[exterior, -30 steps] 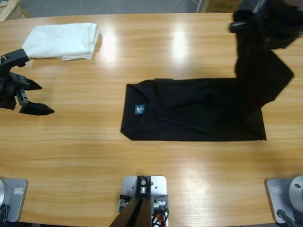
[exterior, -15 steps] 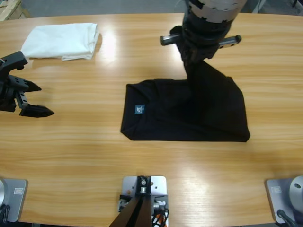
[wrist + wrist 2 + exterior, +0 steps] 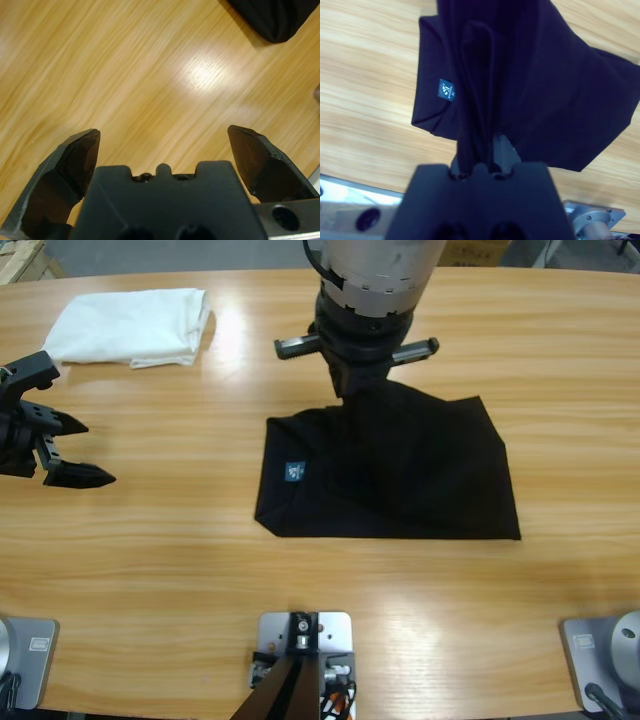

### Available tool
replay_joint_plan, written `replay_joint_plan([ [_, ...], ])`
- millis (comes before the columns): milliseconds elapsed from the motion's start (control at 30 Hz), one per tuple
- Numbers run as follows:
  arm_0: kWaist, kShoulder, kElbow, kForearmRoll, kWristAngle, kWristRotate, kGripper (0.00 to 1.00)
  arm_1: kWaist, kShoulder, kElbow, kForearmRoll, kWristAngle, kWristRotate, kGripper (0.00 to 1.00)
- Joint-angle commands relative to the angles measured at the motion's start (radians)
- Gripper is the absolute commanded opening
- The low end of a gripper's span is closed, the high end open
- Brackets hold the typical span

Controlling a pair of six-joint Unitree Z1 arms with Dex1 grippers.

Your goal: Fold clothes

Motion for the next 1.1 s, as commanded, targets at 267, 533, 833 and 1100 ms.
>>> replay_joint_plan([
  [267,0.016,-0.015,0.055,-0.025,0.011,-0.013,1.0,0.021,0.122,-0.074,0.1,0.037,-0.016,0.0],
  [533,0.017,-0.015,0.056,-0.025,0.011,-0.013,1.0,0.027,0.147,-0.121,0.097,0.112,-0.028,0.016],
  [833,0.017,-0.016,0.059,-0.028,0.011,-0.013,1.0,0.034,0.152,-0.137,0.097,0.09,-0.019,1.0],
  [1100,0.017,-0.015,0.064,-0.041,0.011,-0.016,1.0,-0.066,-0.067,-0.035,0.079,0.067,-0.024,1.0],
])
